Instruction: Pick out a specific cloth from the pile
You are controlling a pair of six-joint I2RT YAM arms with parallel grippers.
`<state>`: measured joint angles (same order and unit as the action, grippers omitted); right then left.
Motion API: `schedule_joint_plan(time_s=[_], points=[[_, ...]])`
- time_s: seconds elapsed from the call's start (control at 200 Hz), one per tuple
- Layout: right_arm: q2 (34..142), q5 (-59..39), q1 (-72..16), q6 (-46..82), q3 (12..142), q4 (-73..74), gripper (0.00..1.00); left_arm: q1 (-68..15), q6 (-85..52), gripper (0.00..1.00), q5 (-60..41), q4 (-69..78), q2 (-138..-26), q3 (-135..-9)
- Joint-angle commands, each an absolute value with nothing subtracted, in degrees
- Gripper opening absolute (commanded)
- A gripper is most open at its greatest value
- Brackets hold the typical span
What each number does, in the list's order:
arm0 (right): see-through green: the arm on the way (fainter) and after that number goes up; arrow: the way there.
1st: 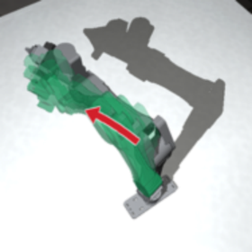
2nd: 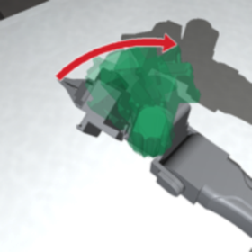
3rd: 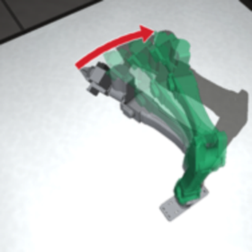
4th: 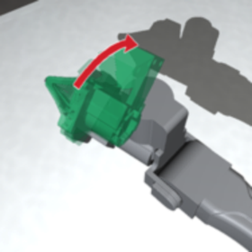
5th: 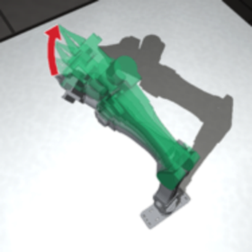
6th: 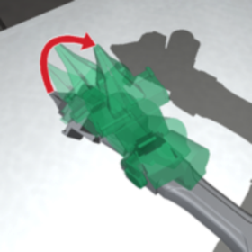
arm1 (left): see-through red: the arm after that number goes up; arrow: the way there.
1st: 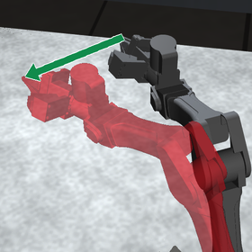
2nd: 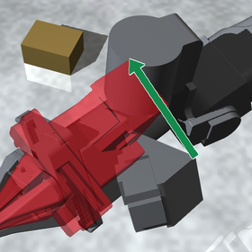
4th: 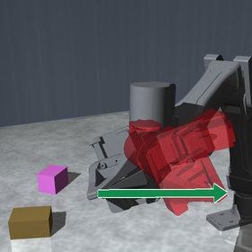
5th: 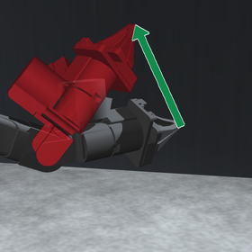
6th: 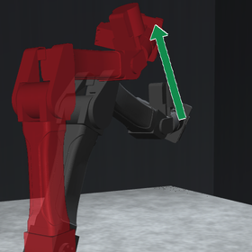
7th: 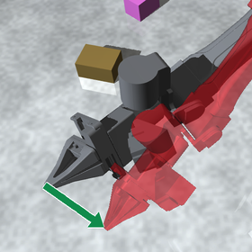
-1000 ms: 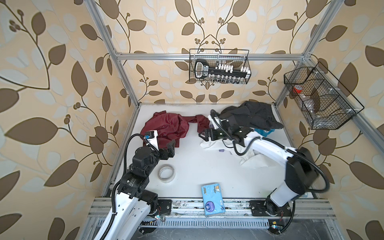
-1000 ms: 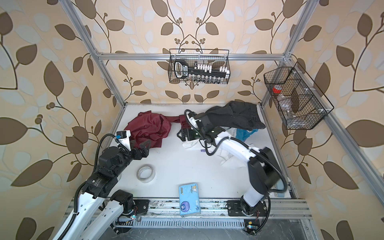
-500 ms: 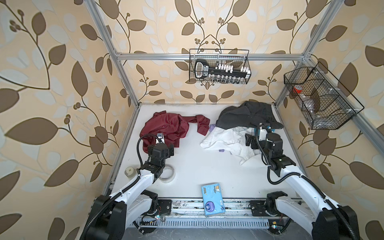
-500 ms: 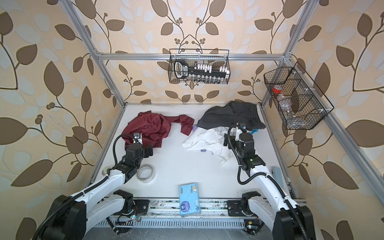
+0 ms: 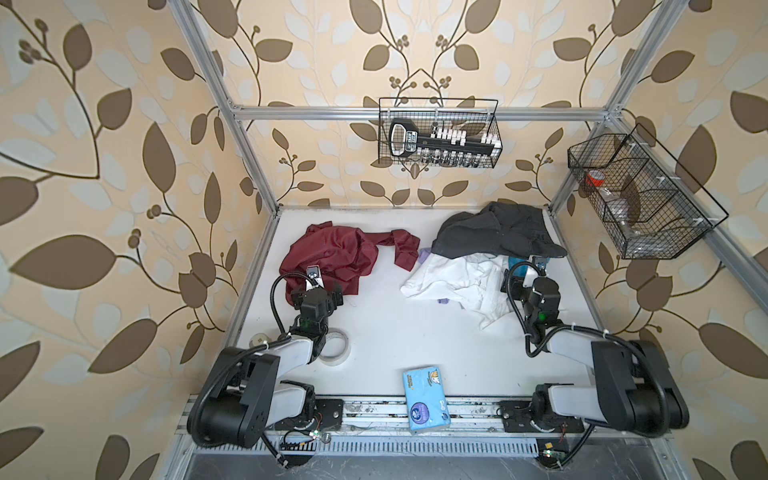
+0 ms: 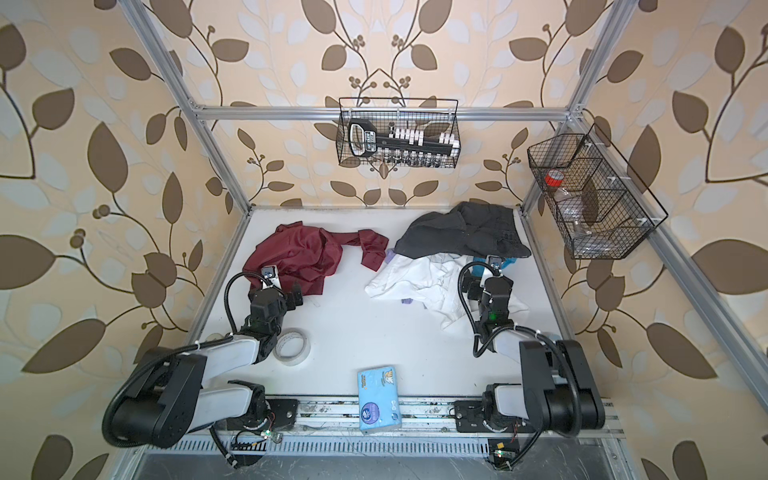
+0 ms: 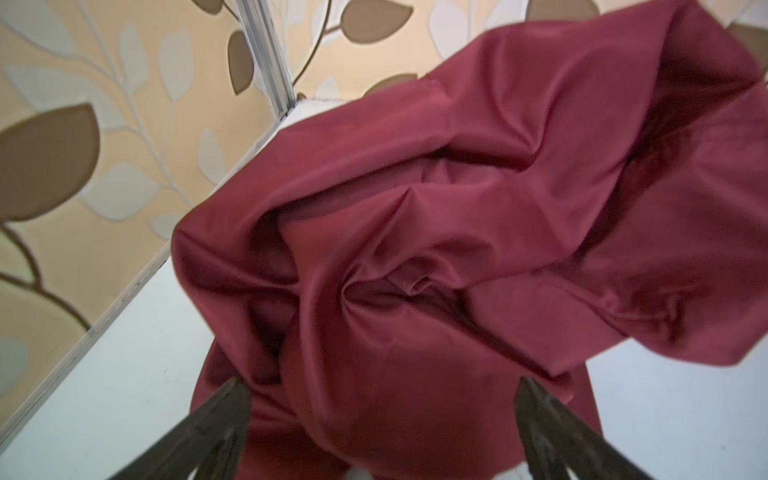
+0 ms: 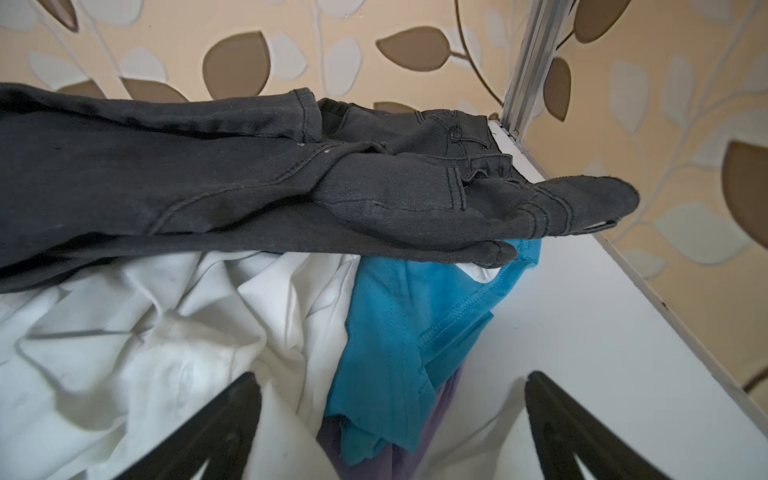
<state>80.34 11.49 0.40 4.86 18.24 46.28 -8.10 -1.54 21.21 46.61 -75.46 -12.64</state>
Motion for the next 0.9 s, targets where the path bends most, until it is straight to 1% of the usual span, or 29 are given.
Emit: schedule_joint_plan(time_s=[0.0, 0.05, 0.13, 0.16, 0.235, 0.34, 0.435, 0.51, 0.895], points=[[84.9, 6.8, 0.6, 3.9, 17.1, 58.7, 1.0, -6.2, -1.1, 0.99, 19.0, 59.4, -81.9, -11.9], [83.7, 5.5, 0.7, 3.7, 16.3, 57.4, 0.99, -6.0, -1.2, 0.99, 18.5, 56.9, -84.5, -14.1], [85.7, 2.3, 0.7, 2.3, 13.2, 65.1, 1.0, -4.9, -1.8, 0.99, 16.3, 47.2, -85.0, -19.2], [86.4, 1.2, 0.7, 1.8, 12.4, 67.9, 1.0, -4.0, -1.8, 0.99, 14.4, 46.1, -85.5, -20.2], [85.5, 0.0, 0.7, 1.4, 13.0, 65.2, 1.0, -2.3, -3.2, 0.99, 12.4, 43.3, -85.6, -21.3], [85.7, -0.9, 1.2, 1.7, 13.1, 65.2, 1.0, -1.2, -3.7, 0.99, 10.4, 44.1, -85.4, -20.8], [85.7, -0.3, 1.2, 1.8, 13.2, 65.1, 1.0, -1.0, -4.1, 0.97, 10.7, 44.6, -85.3, -20.5], [85.8, 0.8, 1.3, 2.5, 13.5, 64.6, 1.0, -1.0, -4.1, 0.99, 11.0, 44.1, -85.5, -20.9], [85.8, 0.8, 1.3, 2.5, 13.4, 64.6, 1.0, -1.0, -4.0, 0.99, 11.0, 44.2, -85.1, -20.7]])
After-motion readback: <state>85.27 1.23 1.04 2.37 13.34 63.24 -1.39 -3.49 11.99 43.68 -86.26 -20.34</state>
